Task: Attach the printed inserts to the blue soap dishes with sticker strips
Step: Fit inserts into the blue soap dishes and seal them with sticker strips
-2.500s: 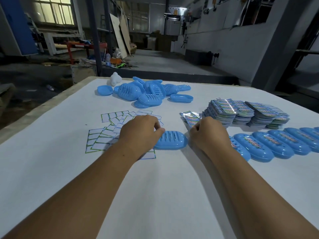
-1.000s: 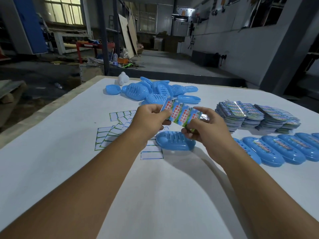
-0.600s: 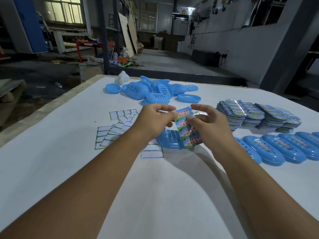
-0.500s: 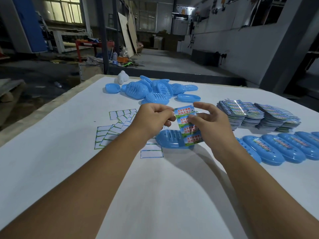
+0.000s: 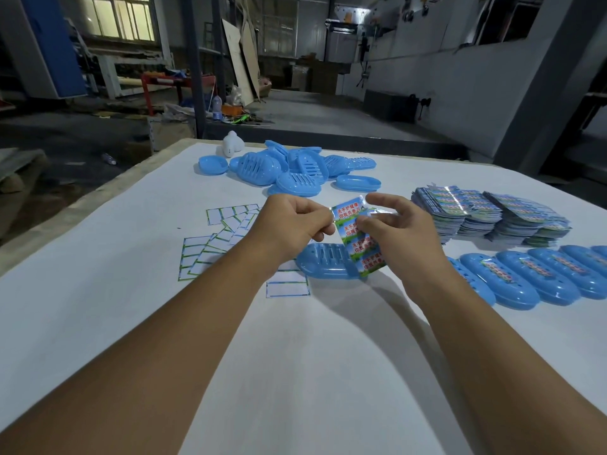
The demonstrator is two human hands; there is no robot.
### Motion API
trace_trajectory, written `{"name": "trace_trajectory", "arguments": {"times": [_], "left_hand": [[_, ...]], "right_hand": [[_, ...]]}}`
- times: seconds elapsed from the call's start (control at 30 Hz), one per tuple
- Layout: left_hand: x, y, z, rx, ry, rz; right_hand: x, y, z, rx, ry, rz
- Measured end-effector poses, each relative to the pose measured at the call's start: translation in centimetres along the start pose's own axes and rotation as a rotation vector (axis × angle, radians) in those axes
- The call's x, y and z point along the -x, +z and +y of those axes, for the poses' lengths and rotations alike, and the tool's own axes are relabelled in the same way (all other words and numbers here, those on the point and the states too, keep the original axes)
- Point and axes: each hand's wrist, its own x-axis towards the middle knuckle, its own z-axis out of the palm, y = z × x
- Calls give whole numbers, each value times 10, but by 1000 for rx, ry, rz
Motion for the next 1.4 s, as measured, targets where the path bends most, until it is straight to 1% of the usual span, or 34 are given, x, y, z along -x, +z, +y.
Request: {"name": "trace_trajectory", "arguments": {"times": [0.03,0.13,0.17,0.37,0.43,0.53,0.7,0.83,0.9,0.97,1.07,1.17,1.4], "left_hand": [[1,0,0,9,9,-6],[4,2,0,13,44,-30],[4,2,-1,7,54,-35],[1,5,-4,-73,146,-73],[1,6,-5,-115,175,-66],[2,7,-6,-149,193,-57],[3,10,-8,-175,228,-66],[4,14,-8,-178,228,-72],[4,15,-8,-187,225,-63],[3,15,-9,-190,211,-45],[3,16,-8,-172,165,4],[2,14,-6,-155,105,54],[-3,5,-6,-306,15,144]], "right_hand": [[-1,0,2,74,-35,36],[-2,-2,8,394,-239,134],[-2,-2,8,429,-276,138],[5,1,3,404,-350,-2],[7,0,2,448,-379,-20],[9,0,0,528,-402,-13],[13,4,-5,648,-409,51],[12,3,-4,731,-444,70],[11,3,-3,754,-443,71],[9,3,-3,744,-401,78],[6,4,-1,635,-332,86],[4,1,0,559,-306,102],[-3,-5,4,518,-216,173]]}}
